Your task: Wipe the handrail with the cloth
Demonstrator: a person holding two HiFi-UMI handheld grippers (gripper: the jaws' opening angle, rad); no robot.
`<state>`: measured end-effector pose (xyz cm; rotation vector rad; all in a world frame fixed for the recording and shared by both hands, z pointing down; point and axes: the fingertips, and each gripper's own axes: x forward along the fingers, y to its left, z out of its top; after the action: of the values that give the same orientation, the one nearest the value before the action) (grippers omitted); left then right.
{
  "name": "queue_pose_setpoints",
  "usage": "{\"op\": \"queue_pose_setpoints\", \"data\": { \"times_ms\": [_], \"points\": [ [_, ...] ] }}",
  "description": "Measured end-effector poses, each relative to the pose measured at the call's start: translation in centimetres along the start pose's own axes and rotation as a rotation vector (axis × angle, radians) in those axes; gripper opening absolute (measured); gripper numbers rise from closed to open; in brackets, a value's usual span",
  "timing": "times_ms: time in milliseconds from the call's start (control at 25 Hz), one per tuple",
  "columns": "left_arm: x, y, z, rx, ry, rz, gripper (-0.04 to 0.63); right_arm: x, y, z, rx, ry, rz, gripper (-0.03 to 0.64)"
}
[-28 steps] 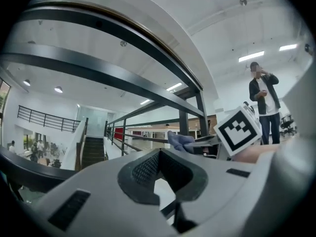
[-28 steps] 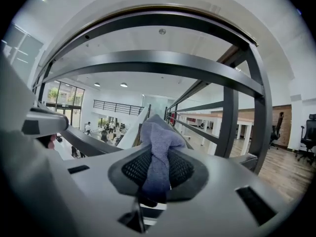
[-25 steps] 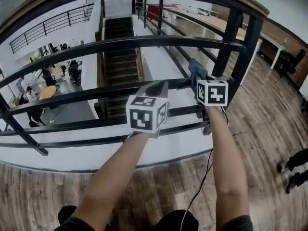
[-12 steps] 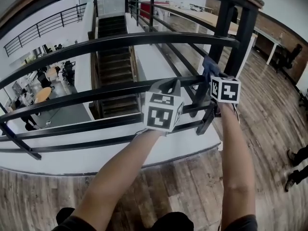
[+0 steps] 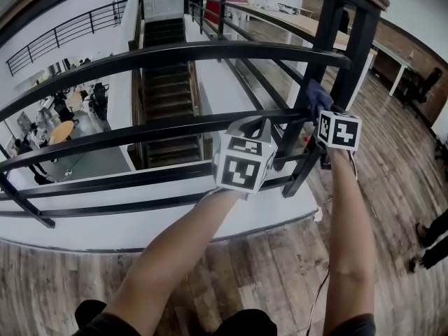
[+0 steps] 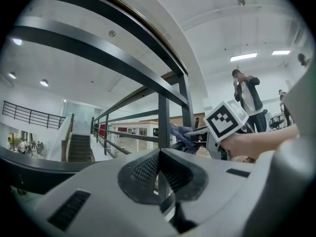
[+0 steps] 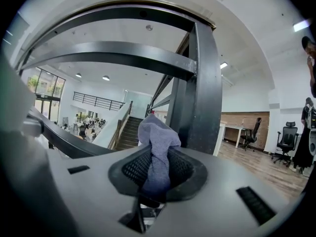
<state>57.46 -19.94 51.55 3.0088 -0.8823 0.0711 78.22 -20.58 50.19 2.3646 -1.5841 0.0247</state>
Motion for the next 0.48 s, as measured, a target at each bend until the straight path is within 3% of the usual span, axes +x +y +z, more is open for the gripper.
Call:
{"op": "queue_pose_setpoints", "data": {
  "times_ms": [240, 480],
  "points": [
    [-2.8, 0.6, 0.2, 0.007, -0.031, 0.007, 0.002, -2.5, 2.1, 1.2, -0.044, -0.120, -0.020, 0.078],
    [-8.7, 4.5, -1.1, -0.026, -0.059, 0.032, 0.002, -8.0, 10.4, 2.3, -0.037, -0.251, 0.098, 0.078]
  ]
}}
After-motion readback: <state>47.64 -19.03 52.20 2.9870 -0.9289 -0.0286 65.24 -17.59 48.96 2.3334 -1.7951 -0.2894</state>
